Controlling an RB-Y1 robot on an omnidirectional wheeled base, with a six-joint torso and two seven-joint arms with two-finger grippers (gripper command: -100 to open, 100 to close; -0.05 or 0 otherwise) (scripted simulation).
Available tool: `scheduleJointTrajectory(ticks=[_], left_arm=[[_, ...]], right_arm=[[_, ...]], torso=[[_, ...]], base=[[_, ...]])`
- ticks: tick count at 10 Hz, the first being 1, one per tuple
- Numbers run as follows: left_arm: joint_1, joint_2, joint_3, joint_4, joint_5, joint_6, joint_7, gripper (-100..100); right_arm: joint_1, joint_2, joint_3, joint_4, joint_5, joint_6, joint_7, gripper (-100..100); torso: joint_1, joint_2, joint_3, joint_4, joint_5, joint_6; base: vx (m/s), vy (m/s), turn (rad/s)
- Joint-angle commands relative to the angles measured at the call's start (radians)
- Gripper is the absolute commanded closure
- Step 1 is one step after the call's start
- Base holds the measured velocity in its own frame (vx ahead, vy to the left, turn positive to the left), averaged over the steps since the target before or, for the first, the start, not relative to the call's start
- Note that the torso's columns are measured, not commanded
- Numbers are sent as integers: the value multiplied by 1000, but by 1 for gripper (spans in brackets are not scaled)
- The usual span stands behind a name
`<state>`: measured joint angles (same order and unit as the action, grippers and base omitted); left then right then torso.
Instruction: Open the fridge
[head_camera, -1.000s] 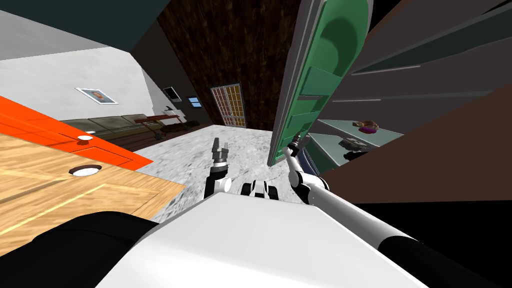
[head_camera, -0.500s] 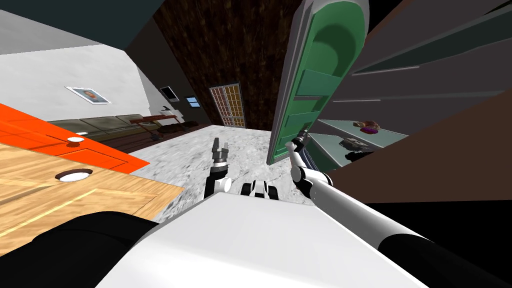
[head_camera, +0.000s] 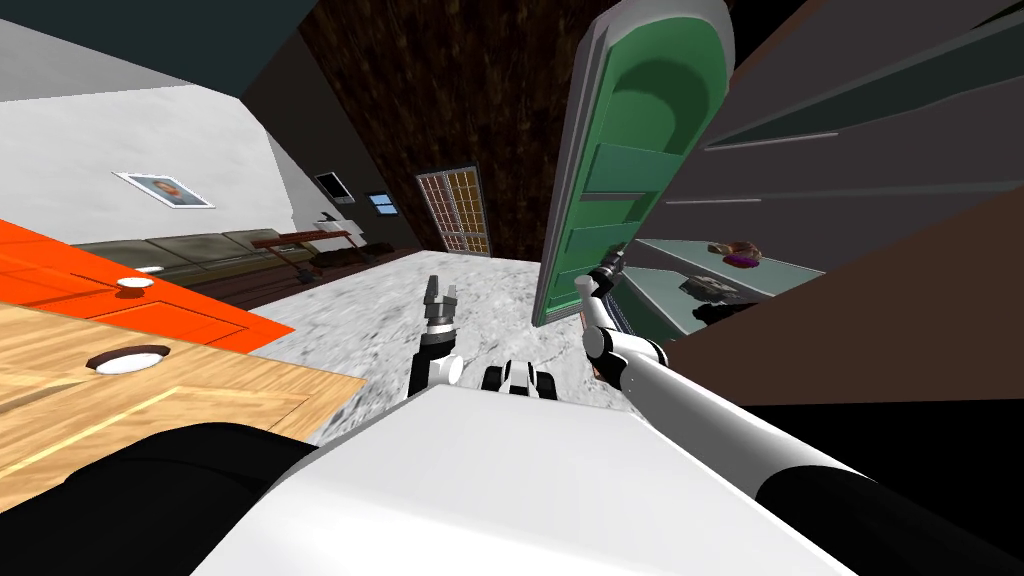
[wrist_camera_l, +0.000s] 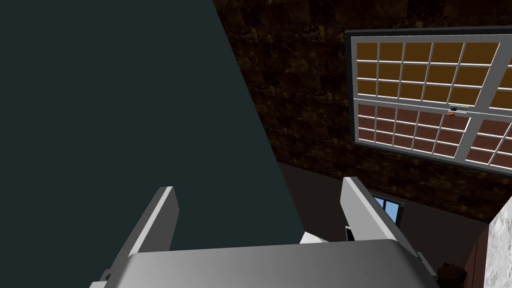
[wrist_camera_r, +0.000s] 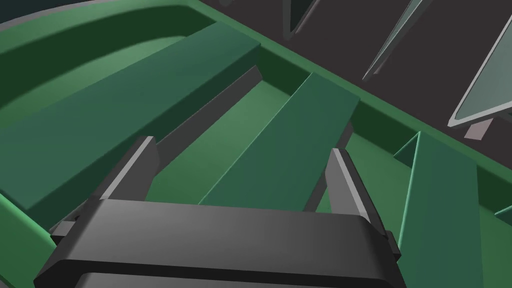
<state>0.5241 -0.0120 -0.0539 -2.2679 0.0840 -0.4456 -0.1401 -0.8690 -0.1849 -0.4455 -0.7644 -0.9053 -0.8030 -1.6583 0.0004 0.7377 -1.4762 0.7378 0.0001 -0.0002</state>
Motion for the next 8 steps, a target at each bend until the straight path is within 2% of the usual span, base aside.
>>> scheduleJointTrajectory(ticks=[1, 2, 3, 4, 5, 6, 7, 8], left_arm=[[0, 0, 0, 0, 0, 0, 0, 0], [0, 0, 0, 0, 0, 0, 0, 0], [0, 0, 0, 0, 0, 0, 0, 0], [0, 0, 0, 0, 0, 0, 0, 0], [0, 0, 0, 0, 0, 0, 0, 0], [0, 0, 0, 0, 0, 0, 0, 0], [0, 0, 0, 0, 0, 0, 0, 0], [0, 0, 0, 0, 0, 0, 0, 0]], right_arm=[[-26, -4, -14, -31, -42, 4, 70, -100], [-55, -10, -24, -44, -78, 0, 97, -100], [-55, -10, -24, -44, -78, 0, 119, -100], [-84, -15, -34, -57, -116, -4, 152, -100], [-84, -15, -34, -57, -116, -4, 169, -100], [-114, -21, -44, -70, -154, -8, 203, -100], [-114, -21, -44, -70, -154, -8, 220, -100], [-145, -26, -55, -83, -193, -12, 262, -100]], torso=[[0, 0, 0, 0, 0, 0], [-1, 0, 0, 0, 0, 0], [-1, 0, 0, 0, 0, 0], [-1, 1, 0, 0, 0, 0], [0, 0, 0, 0, 0, 0], [0, 0, 0, 0, 0, 0], [-1, 0, 0, 0, 0, 0], [-1, 0, 0, 0, 0, 0]], base=[[30, 34, -19], [27, 36, -42], [22, 37, -18], [29, 49, -36], [31, 39, -25], [30, 33, -42], [27, 29, -20], [22, 53, -40]])
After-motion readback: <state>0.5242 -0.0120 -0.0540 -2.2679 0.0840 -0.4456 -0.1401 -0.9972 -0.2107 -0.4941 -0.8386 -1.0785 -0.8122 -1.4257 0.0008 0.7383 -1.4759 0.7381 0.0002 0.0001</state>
